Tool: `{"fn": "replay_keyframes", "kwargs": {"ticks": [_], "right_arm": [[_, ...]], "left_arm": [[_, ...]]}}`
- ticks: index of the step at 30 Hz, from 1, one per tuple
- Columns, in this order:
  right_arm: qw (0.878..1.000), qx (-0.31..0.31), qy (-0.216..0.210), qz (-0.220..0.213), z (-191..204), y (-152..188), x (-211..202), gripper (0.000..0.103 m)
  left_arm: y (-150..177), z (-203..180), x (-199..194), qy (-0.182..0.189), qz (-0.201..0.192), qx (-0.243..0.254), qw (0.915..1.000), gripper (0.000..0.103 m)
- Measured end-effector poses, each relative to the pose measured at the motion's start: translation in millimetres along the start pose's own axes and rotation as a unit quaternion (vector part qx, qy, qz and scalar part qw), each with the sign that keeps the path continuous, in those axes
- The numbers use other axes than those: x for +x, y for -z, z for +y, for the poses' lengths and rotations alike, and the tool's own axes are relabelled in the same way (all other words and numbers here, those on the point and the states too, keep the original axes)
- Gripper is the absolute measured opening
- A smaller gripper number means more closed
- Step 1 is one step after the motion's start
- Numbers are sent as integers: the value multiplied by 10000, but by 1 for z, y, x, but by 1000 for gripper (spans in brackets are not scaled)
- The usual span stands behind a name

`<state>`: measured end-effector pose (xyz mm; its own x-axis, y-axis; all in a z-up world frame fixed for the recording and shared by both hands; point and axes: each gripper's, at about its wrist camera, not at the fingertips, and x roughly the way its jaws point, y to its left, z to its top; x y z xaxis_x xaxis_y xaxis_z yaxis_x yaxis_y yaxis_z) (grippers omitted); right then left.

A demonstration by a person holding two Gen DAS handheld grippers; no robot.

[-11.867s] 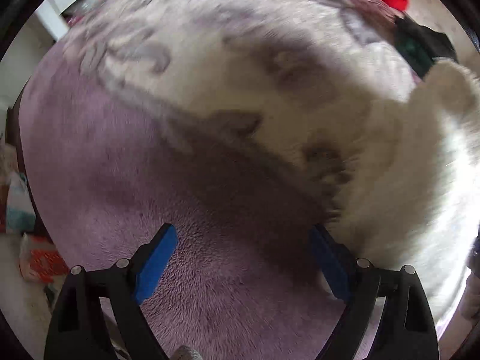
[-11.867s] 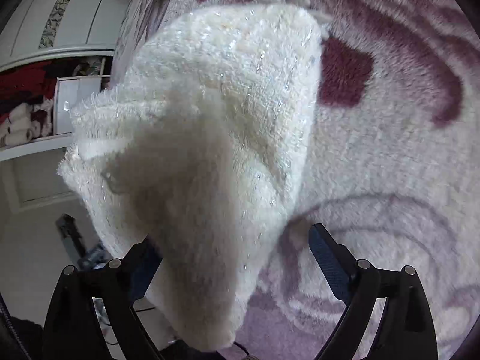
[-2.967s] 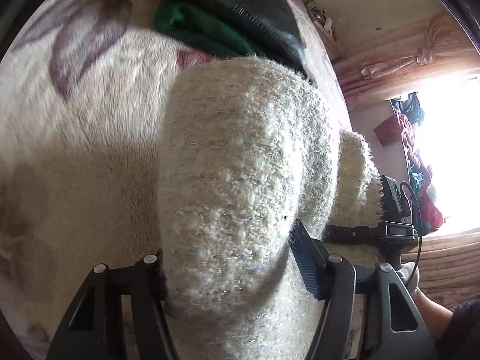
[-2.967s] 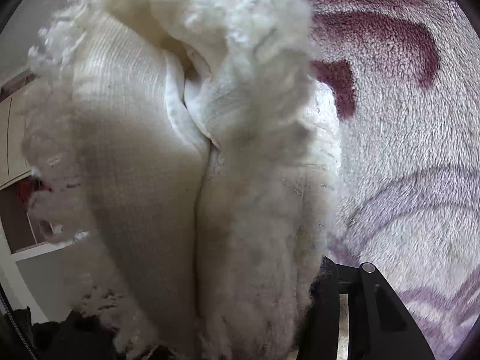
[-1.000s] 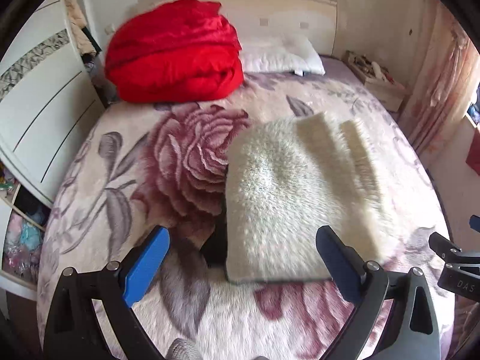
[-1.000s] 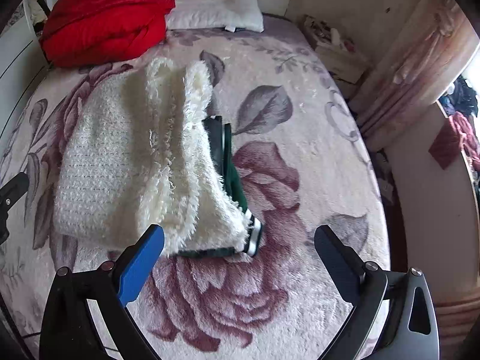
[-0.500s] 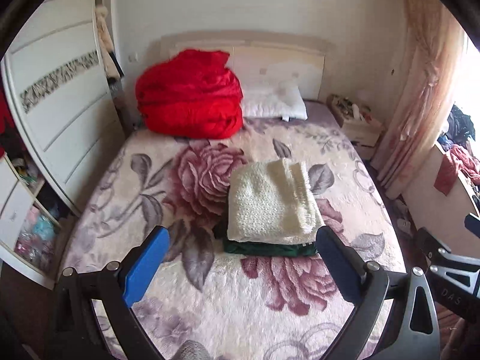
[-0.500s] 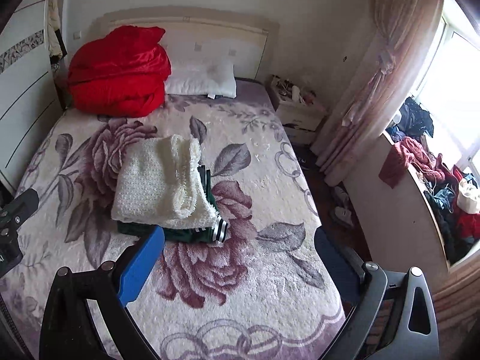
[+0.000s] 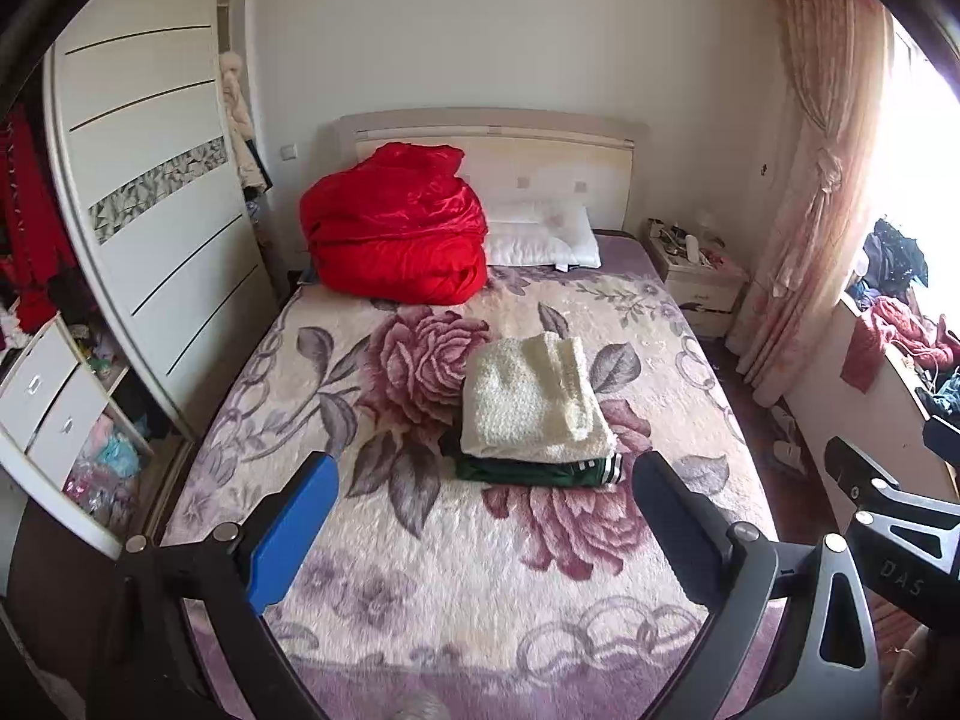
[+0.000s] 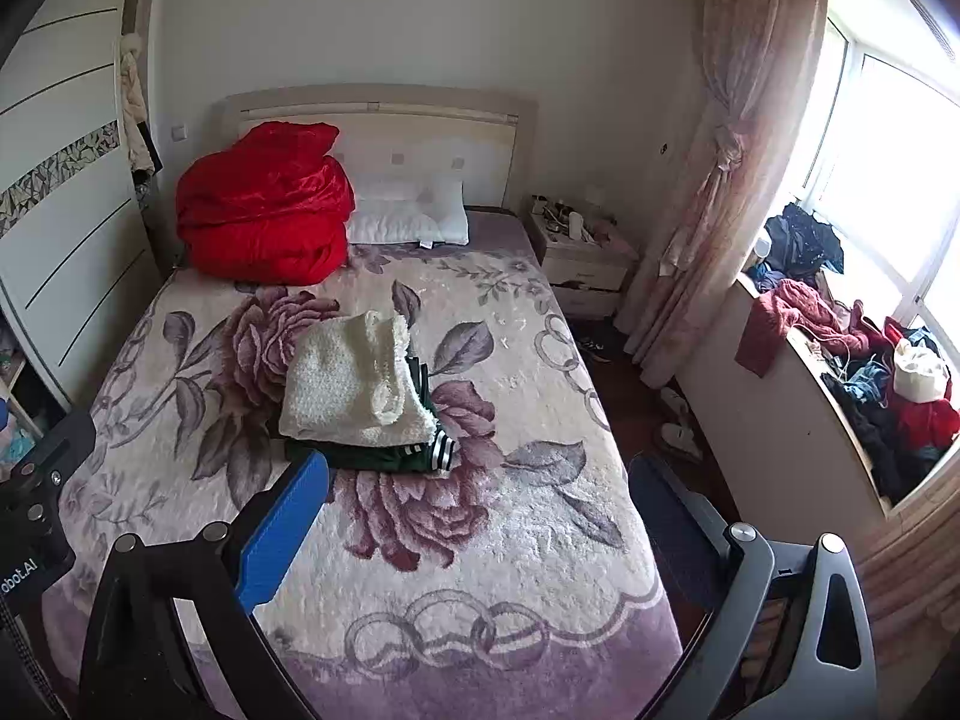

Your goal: Fold large clothes

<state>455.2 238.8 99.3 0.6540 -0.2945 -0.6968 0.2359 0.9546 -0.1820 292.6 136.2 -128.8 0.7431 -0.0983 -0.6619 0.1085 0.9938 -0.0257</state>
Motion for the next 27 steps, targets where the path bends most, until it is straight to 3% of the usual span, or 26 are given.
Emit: {"fn": "replay_keyframes", "kwargs": {"ticks": [10, 16, 27], "right_arm": [[9995, 4, -324, 5, -21, 5, -68, 102], [9992, -36, -383, -107, -32, 0, -98, 102], [9984, -107, -519, -178, -39, -6, -121, 103]], "left_arm": [[-2, -4, -41, -9, 206, -103, 9997, 100], [0, -8, -59, -93, 90, -70, 9999, 100], [1, -7, -73, -121, 22, -141, 9998, 101]]}}
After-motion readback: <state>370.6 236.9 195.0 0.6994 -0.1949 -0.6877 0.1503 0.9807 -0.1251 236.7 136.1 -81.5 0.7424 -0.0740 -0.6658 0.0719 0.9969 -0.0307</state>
